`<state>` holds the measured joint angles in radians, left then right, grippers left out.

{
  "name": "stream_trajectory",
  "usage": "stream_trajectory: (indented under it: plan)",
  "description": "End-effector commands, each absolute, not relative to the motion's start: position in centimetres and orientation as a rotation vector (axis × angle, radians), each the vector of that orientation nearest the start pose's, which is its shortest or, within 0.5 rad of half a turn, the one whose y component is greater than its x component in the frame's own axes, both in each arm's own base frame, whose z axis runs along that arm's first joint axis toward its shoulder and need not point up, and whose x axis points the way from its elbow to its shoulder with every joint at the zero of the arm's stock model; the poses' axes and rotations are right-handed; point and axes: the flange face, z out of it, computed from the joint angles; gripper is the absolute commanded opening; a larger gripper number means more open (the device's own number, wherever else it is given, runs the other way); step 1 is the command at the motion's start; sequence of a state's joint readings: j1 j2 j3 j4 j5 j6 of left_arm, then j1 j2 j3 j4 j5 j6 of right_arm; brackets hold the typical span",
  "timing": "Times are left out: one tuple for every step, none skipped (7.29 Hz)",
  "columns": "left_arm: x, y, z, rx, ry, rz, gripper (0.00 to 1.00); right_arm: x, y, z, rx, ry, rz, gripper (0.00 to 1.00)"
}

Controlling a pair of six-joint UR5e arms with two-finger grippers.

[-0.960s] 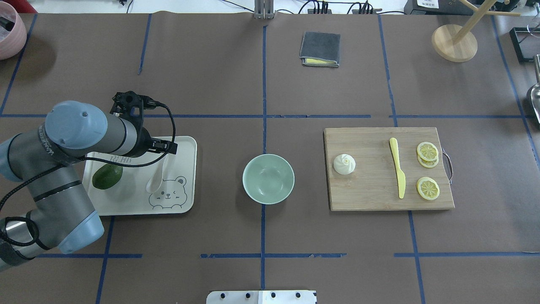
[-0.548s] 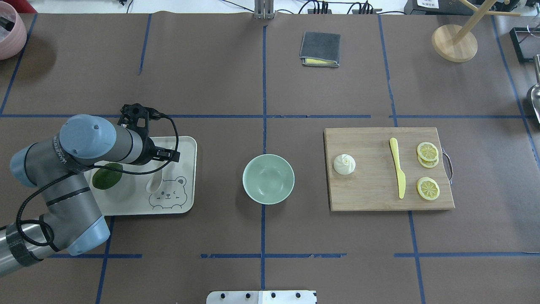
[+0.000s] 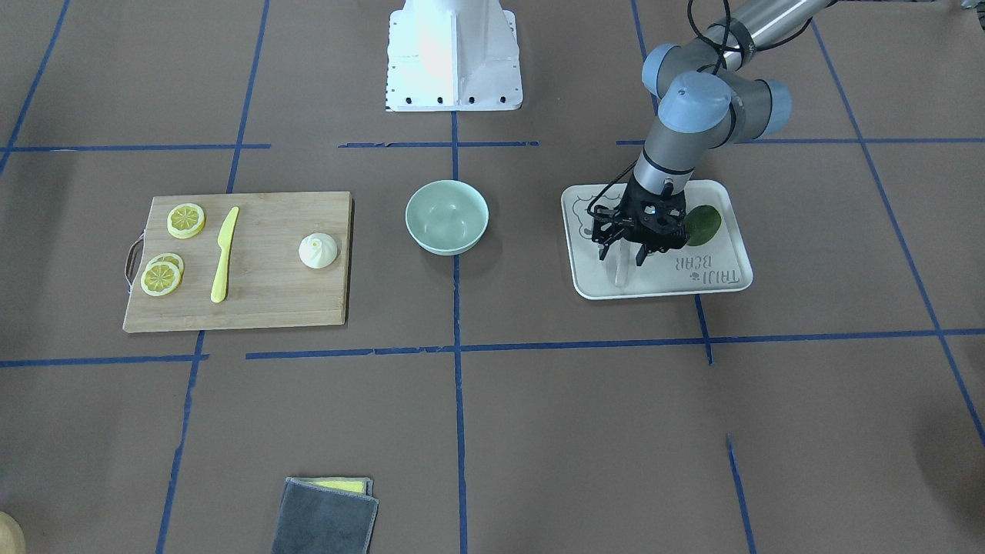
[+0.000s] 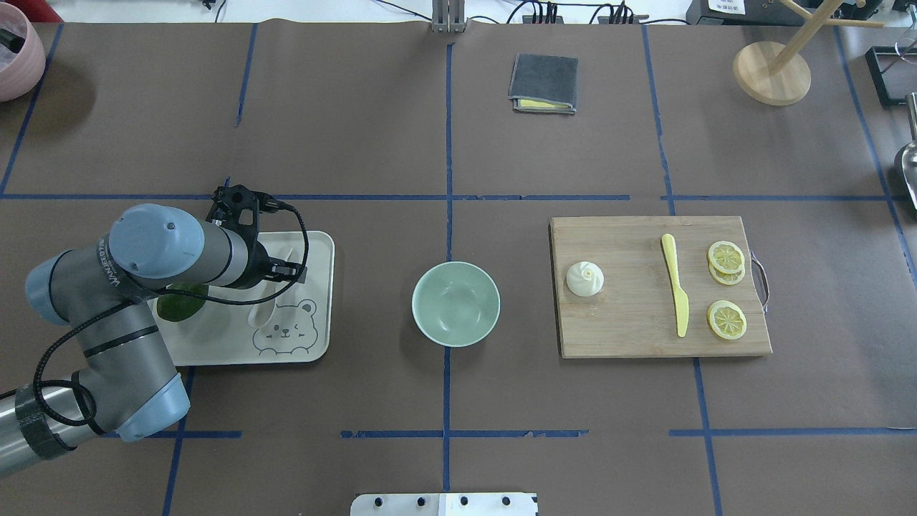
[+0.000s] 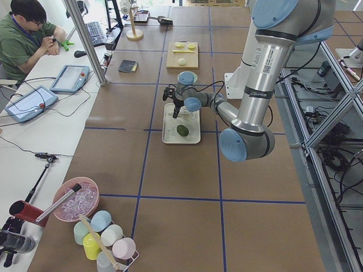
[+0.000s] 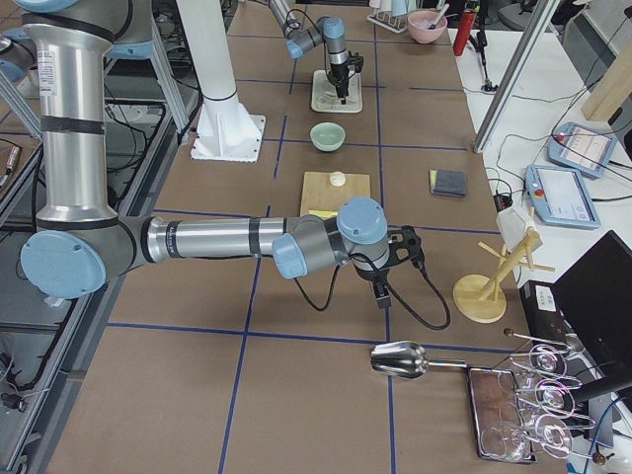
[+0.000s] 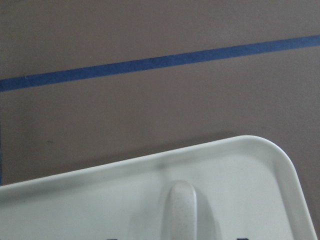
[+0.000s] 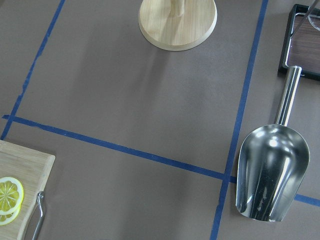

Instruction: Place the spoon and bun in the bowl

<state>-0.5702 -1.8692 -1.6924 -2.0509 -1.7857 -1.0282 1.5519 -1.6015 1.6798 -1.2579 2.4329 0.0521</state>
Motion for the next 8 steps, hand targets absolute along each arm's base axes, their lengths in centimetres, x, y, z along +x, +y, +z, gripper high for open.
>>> stream_trajectory:
  plan:
    - [46.1, -42.8, 38.8, 0.309, 0.873, 0.073, 0.0, 4.8, -49.6, 57.9, 0.335, -0.863, -0.139, 1.0]
    - [46.1, -42.8, 38.6, 0.312, 0.875, 0.076, 0.0, 4.9, -49.6, 57.9, 0.336, -0.863, -0.137, 1.0]
    - [46.0, -42.8, 38.2, 0.317, 0.881, 0.078, 0.0, 4.8, -49.6, 57.9, 0.336, -0.862, -0.138, 1.0]
    - [45.6, -42.5, 36.5, 0.327, 0.901, 0.082, 0.0, 4.9, -49.6, 57.9, 0.336, -0.861, -0.137, 1.0]
    - [45.9, -42.6, 33.9, 0.334, 0.923, 0.076, 0.0, 4.8, -49.6, 57.9, 0.335, -0.863, -0.139, 1.0]
    - [47.0, -43.0, 30.6, 0.289, 0.958, -0.017, 0.0, 4.8, -49.6, 57.9, 0.335, -0.863, -0.139, 1.0]
    - [48.8, -42.9, 26.7, 0.202, 0.999, -0.17, 0.0, 4.8, -49.6, 57.9, 0.335, -0.863, -0.139, 1.0]
    - [50.9, -42.2, 22.0, 0.142, 1.018, -0.266, 0.0, 4.9, -49.6, 57.9, 0.336, -0.863, -0.137, 1.0]
